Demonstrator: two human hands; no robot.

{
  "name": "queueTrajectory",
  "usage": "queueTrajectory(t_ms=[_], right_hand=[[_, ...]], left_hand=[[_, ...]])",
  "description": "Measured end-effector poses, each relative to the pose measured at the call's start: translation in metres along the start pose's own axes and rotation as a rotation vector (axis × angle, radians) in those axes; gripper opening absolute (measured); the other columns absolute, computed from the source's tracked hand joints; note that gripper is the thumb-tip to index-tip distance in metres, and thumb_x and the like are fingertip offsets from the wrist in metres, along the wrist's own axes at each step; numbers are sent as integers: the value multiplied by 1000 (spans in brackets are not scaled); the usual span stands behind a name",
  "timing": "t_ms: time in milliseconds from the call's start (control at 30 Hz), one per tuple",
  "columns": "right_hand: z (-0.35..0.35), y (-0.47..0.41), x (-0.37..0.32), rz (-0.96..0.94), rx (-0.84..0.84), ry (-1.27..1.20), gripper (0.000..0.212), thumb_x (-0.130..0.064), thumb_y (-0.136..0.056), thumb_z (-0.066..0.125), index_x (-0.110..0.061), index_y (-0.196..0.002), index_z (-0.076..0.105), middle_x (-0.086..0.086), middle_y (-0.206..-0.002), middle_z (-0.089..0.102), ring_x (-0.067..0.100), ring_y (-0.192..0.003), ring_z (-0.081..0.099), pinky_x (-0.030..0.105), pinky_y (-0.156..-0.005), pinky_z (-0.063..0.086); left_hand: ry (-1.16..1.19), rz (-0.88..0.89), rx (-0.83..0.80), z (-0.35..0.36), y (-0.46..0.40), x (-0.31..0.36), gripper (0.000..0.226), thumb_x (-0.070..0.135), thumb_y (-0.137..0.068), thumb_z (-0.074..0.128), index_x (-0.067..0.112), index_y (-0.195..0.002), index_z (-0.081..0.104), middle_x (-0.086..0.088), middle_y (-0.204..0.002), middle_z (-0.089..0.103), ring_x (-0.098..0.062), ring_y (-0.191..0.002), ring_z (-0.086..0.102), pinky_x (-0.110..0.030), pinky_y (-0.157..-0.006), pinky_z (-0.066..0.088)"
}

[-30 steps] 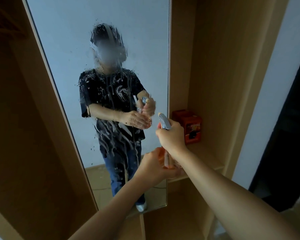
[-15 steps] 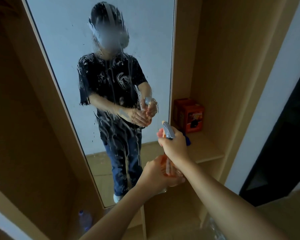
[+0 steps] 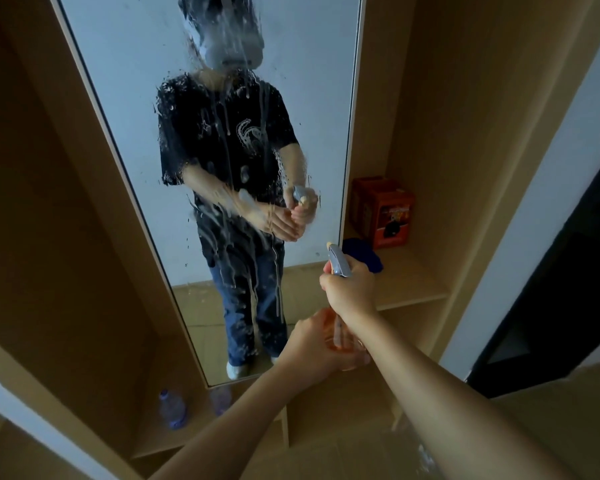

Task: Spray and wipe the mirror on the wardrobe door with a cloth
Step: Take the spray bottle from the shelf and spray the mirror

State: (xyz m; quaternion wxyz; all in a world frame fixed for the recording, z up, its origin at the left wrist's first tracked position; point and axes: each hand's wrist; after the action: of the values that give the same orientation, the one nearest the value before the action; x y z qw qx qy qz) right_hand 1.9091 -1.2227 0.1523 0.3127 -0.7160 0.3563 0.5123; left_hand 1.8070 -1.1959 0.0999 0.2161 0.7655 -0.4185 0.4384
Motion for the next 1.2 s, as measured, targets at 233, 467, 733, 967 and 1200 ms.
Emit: queueTrajectory(t_ms=[233, 467, 733, 967, 1200], right_hand=[[12, 4, -1, -70, -78, -1, 13, -11, -87, 63, -22, -81, 61, -3, -76, 63, 15, -71, 59, 23, -60, 45], [30, 12, -5, -78, -211, -85, 24, -2, -86, 60, -15, -106, 63, -9, -92, 64, 3, -79, 59, 8, -61, 43], [50, 20, -8, -110, -156, -33, 9, 1, -82, 58, -7, -79, 59, 4, -65, 52, 14, -57, 48, 12, -44, 39], [63, 23, -12, -121, -200, 3, 6, 0, -82, 59, -3, -78, 62, 8, -68, 55, 16, -61, 49, 10, -46, 37], [78, 34, -23, -126, -299, -81, 18, 2, -83, 58, -10, -95, 63, 0, -82, 58, 10, -60, 48, 6, -46, 35]], left_hand=[[36, -18, 34, -6, 6, -9, 68, 44, -59, 88, 29, -116, 56, 14, -95, 69, 5, -83, 65, -21, -74, 57], [96, -61, 71, -20, 16, -23, 69, 42, -57, 90, 25, -116, 58, 10, -97, 70, -1, -87, 68, -30, -77, 60], [116, -67, 80, -31, 26, -32, 68, 45, -52, 86, 26, -112, 60, 9, -96, 70, -4, -87, 68, -34, -77, 60], [126, -63, 108, -38, 34, -34, 69, 48, -51, 84, 23, -111, 60, 7, -95, 71, -5, -87, 69, -34, -76, 60], [152, -99, 160, -53, 42, -45, 66, 35, -56, 89, 21, -113, 60, 5, -97, 71, -7, -86, 70, -36, -75, 61]])
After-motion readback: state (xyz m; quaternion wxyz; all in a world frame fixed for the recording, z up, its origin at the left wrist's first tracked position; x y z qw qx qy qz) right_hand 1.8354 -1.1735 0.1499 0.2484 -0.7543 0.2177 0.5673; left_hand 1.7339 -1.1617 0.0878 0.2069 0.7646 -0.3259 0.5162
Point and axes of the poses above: each hand's wrist, its own y-axis away from the middle knuckle, its own z-axis out of the palm, x = y × z
